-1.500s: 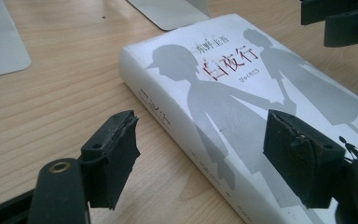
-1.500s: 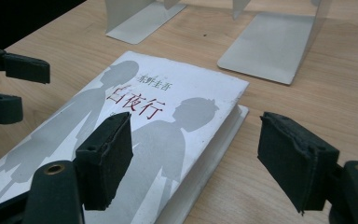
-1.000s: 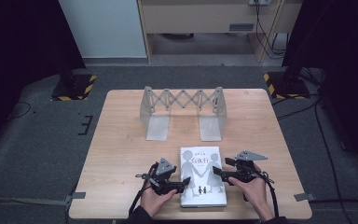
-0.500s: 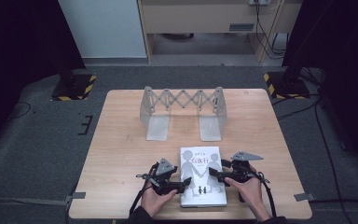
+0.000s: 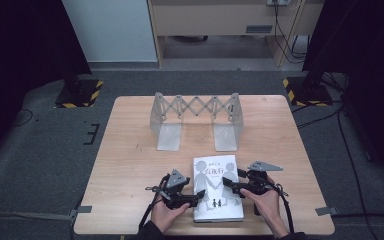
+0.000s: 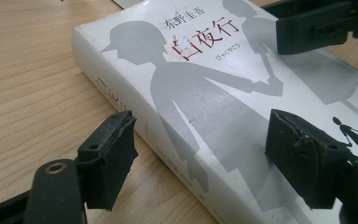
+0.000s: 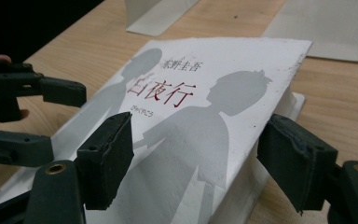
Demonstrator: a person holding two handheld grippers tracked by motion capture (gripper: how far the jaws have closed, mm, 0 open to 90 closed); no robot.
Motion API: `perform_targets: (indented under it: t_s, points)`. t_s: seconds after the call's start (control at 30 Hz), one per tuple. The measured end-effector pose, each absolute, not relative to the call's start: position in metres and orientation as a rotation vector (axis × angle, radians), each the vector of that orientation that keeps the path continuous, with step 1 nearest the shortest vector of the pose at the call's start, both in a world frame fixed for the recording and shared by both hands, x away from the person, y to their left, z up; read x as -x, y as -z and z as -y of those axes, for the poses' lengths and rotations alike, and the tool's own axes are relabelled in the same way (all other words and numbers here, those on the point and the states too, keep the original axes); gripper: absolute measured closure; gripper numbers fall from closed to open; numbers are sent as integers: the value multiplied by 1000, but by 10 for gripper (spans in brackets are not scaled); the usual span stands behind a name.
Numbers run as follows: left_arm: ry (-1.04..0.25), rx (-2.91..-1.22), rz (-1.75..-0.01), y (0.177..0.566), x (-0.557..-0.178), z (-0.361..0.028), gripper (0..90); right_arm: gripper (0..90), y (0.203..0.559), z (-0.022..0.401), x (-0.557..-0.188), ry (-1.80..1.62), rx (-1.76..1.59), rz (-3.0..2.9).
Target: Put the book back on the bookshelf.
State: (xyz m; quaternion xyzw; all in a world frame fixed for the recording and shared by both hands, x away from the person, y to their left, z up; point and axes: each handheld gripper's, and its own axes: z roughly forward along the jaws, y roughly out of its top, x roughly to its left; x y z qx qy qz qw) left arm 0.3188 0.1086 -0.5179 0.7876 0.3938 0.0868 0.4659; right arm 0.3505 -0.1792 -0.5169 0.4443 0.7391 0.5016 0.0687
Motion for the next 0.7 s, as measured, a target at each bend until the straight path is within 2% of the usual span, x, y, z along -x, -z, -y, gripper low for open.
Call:
perform_targets:
  t_s: [0.4,0.7]
  points:
    - [-211,-1929,-966,519,-319,-109,229,259,516,175,-350,-1511,-1372,-2190]
    - [-206,-1918,-966,517,-319,-112,216,279,507,175,-348,-1635,-1369,-2130]
